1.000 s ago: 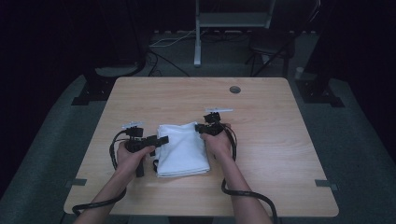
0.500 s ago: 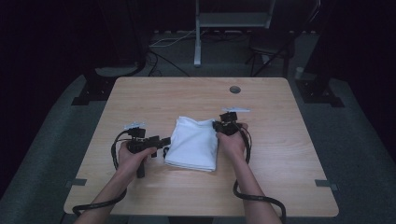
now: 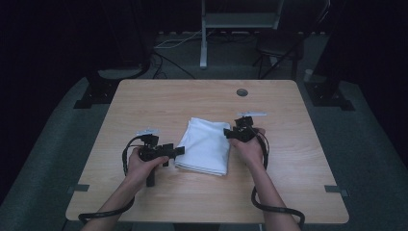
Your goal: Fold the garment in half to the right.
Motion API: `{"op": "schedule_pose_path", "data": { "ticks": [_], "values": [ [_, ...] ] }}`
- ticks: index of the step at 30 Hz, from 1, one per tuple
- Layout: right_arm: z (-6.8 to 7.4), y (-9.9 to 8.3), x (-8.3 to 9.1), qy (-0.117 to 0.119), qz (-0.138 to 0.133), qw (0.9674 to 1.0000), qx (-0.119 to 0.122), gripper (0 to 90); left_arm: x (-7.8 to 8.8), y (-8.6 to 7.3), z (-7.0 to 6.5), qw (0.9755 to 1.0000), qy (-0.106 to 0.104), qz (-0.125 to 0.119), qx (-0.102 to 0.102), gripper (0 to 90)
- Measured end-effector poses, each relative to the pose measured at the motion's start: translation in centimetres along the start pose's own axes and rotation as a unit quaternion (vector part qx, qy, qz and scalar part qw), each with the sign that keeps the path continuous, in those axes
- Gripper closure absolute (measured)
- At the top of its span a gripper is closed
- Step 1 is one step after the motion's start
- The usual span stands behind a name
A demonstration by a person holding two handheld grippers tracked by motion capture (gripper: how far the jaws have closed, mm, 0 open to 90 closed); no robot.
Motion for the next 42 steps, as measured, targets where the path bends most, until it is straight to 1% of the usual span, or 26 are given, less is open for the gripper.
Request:
{"op": "schedule_pose_path", "data": {
  "ticks": [3, 4, 5, 6, 7, 9, 10, 12, 13, 14, 15, 18, 21, 22, 23, 25, 27, 29, 30, 32, 35, 37, 39, 40, 41, 42],
  "values": [
    [0.7, -1.2, 1.6, 0.034, 0.014, 0.9993, 0.002, 50.6, -0.1, -0.2, -0.1, 1.0, -0.006, 0.006, 0.002, 40.7],
    [0.7, -1.2, 1.6, 0.034, 0.014, 0.9993, 0.002, 50.6, -0.1, -0.3, -0.2, 0.9999, -0.008, 0.008, 0.0, 40.7],
    [1.1, -1.8, 2.1, 0.048, 0.017, 0.9987, 0.003, 50.6, -0.1, -0.4, -0.3, 0.9999, -0.011, 0.01, -0.003, 42.7],
    [1.9, -2.7, 2.9, 0.064, 0.021, 0.9976, 0.013, 51.1, -0.2, -0.5, -0.4, 0.9998, -0.013, 0.012, -0.007, 45.6],
    [2.3, -3.1, 3.1, 0.069, 0.021, 0.9972, 0.02, 51.6, -0.4, -0.7, -0.6, 0.9997, -0.011, 0.018, -0.014, 46.2],
    [3.3, -3.9, 3.3, 0.079, 0.03, 0.9952, 0.051, 53.3, -0.5, -0.9, -0.7, 0.9996, -0.011, 0.022, -0.014, 49.1],
    [3.7, -4.4, 3.3, 0.074, 0.035, 0.9944, 0.067, 54.2, -0.6, -1.0, -0.8, 0.9996, -0.01, 0.022, -0.016, 49.8],
    [4.1, -4.9, 3.1, 0.056, 0.033, 0.9926, 0.103, 55.8, -0.6, -1.1, -0.9, 0.9993, -0.011, 0.027, -0.023, 52.4],
    [4.1, -4.9, 3.1, 0.056, 0.033, 0.9926, 0.103, 55.8, -0.6, -1.1, -0.9, 0.9993, -0.011, 0.027, -0.023, 54.0],
    [4.2, -5.1, 3.0, 0.047, 0.031, 0.9905, 0.126, 57.7, -0.6, -1.2, -1.0, 0.9992, -0.011, 0.028, -0.026, 54.0],
    [4.3, -5.2, 3.0, 0.041, 0.031, 0.9894, 0.136, 58.4, -0.6, -1.2, -1.0, 0.9991, -0.012, 0.03, -0.026, 54.9],
    [4.7, -5.1, 3.1, 0.025, 0.036, 0.9828, 0.18, 58.8, -0.6, -1.4, -1.4, 0.9986, -0.016, 0.04, -0.031, 56.8],
    [4.9, -4.8, 3.4, 0.016, 0.051, 0.9789, 0.197, 56.7, -0.6, -1.9, -2.0, 0.998, -0.026, 0.047, -0.033, 56.8],
    [4.9, -4.6, 3.6, 0.014, 0.051, 0.9788, 0.198, 56.2, -0.6, -2.0, -2.1, 0.9978, -0.027, 0.048, -0.037, 56.6],
    [5.0, -4.4, 3.9, 0.02, 0.045, 0.98, 0.193, 56.2, -0.5, -2.0, -2.2, 0.9978, -0.028, 0.048, -0.037, 55.9],
    [5.3, -4.1, 4.6, 0.044, 0.028, 0.9825, 0.179, 55.6, -0.4, -1.8, -2.1, 0.998, -0.028, 0.041, -0.038, 53.6],
    [5.7, -4.3, 5.0, 0.059, 0.023, 0.9829, 0.173, 55.0, -0.2, -1.4, -2.1, 0.9987, -0.027, 0.023, -0.038, 52.1],
    [6.1, -4.9, 4.9, 0.066, 0.03, 0.9815, 0.178, 54.6, 0.0, -1.1, -2.3, 0.9987, -0.024, -0.005, -0.044, 51.0],
    [6.2, -5.4, 4.8, 0.075, 0.036, 0.9815, 0.173, 54.4, 0.0, -1.0, -2.5, 0.9984, -0.028, -0.012, -0.048, 50.8],
    [6.4, -6.0, 4.6, 0.082, 0.036, 0.9811, 0.171, 54.2, -0.1, -0.8, -3.0, 0.9969, -0.042, -0.026, -0.061, 50.5],
    [6.3, -6.6, 4.5, 0.083, 0.031, 0.9824, 0.165, 53.8, -0.5, -0.8, -3.9, 0.9932, -0.071, -0.03, -0.087, 49.2],
    [6.3, -6.8, 4.6, 0.083, 0.028, 0.9829, 0.162, 53.3, -0.7, -0.8, -4.3, 0.9923, -0.073, -0.03, -0.096, 47.6],
    [6.2, -7.0, 4.6, 0.085, 0.026, 0.9825, 0.163, 52.4, -0.8, -0.7, -4.6, 0.9928, -0.069, -0.039, -0.09, 46.5],
    [6.2, -7.0, 4.7, 0.086, 0.026, 0.9833, 0.159, 52.0, -0.7, -0.5, -4.6, 0.9933, -0.058, -0.047, -0.088, 46.5],
    [6.1, -7.1, 4.7, 0.087, 0.026, 0.9836, 0.156, 51.9, -0.5, -0.3, -4.6, 0.9931, -0.051, -0.063, -0.084, 46.5],
    [6.1, -7.1, 4.7, 0.088, 0.024, 0.9837, 0.155, 51.6, -0.3, -0.1, -4.5, 0.9928, -0.049, -0.074, -0.08, 46.5]
  ]
}}
Point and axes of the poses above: each handheld gripper's, and its own axes: x roughly backward along the jaws, y roughly out of its top, z roughly to its left, the point moved 3 cm from there along -x, roughly forward along the jaws, and after that the axes turned 4 degrees about -y, right-handed, at the moved point
